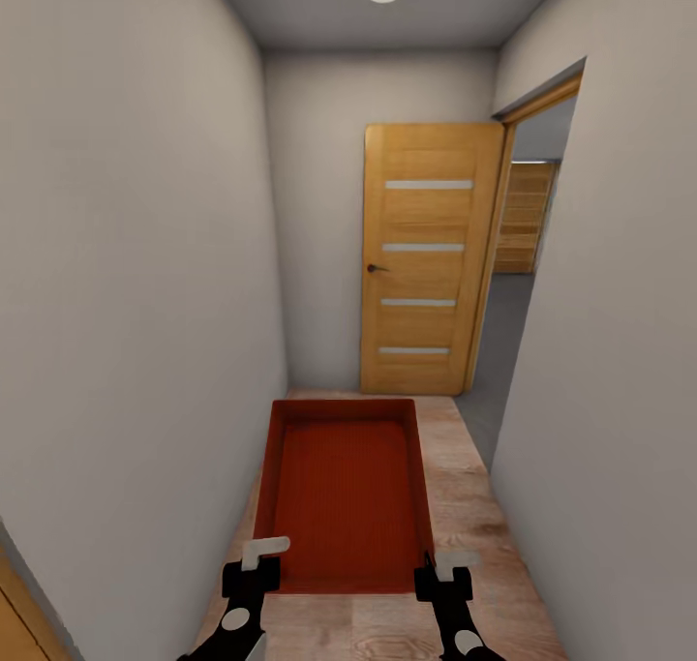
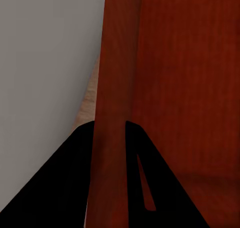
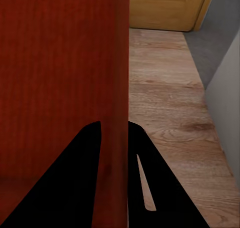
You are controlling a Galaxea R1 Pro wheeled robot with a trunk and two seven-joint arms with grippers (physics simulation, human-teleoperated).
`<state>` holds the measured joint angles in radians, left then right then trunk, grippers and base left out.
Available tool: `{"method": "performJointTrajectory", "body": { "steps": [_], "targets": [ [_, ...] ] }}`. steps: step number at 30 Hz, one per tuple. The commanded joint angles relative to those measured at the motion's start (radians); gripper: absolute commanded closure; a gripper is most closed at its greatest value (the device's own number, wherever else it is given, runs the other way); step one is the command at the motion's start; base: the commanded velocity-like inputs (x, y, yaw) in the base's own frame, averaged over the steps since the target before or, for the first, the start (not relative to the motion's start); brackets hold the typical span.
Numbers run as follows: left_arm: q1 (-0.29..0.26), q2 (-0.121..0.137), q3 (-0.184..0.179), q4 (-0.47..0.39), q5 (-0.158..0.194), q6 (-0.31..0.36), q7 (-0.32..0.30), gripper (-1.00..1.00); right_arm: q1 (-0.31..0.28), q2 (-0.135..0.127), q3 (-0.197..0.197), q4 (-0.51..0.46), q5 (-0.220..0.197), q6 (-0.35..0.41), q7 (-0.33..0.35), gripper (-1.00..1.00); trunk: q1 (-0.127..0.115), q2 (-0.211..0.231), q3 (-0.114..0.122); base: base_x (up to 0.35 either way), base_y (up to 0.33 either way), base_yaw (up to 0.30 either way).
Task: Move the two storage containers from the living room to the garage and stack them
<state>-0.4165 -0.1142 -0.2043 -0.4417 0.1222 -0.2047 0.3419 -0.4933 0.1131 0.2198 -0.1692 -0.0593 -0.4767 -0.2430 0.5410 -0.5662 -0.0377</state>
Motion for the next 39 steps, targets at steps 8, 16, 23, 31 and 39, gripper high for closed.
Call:
{"method": "performJointTrajectory", "body": {
  "steps": [8,16,23,31,39],
  "targets": [
    [-0.001,0.001,-0.009,0.003,0.018,0.073,-0.023,1.0,-0.002,-0.001,-0.007,-0.001,-0.014,-0.06,-0.022,1.0,0.001,-0.002,-0.002,0.322,0.0,0.0],
    [-0.001,0.001,-0.009,0.003,0.017,0.072,-0.023,1.0,-0.002,0.0,-0.007,-0.001,-0.014,-0.059,-0.022,1.0,0.001,-0.002,-0.002,0.322,0.0,0.0],
    [-0.001,0.001,-0.009,0.003,0.017,0.071,-0.023,1.0,-0.002,0.0,-0.007,-0.001,-0.014,-0.059,-0.022,1.0,0.001,-0.002,-0.002,0.322,0.0,0.0],
    [-0.001,0.001,-0.009,0.003,0.017,0.071,-0.023,1.0,-0.002,0.0,-0.007,-0.001,-0.014,-0.06,-0.022,1.0,0.001,-0.002,-0.002,0.322,0.0,0.0],
    [-0.001,0.001,-0.009,0.003,0.017,0.072,-0.023,1.0,-0.002,0.0,-0.007,-0.001,-0.014,-0.06,-0.022,1.0,0.001,-0.002,-0.002,0.322,0.0,0.0]
  ]
}}
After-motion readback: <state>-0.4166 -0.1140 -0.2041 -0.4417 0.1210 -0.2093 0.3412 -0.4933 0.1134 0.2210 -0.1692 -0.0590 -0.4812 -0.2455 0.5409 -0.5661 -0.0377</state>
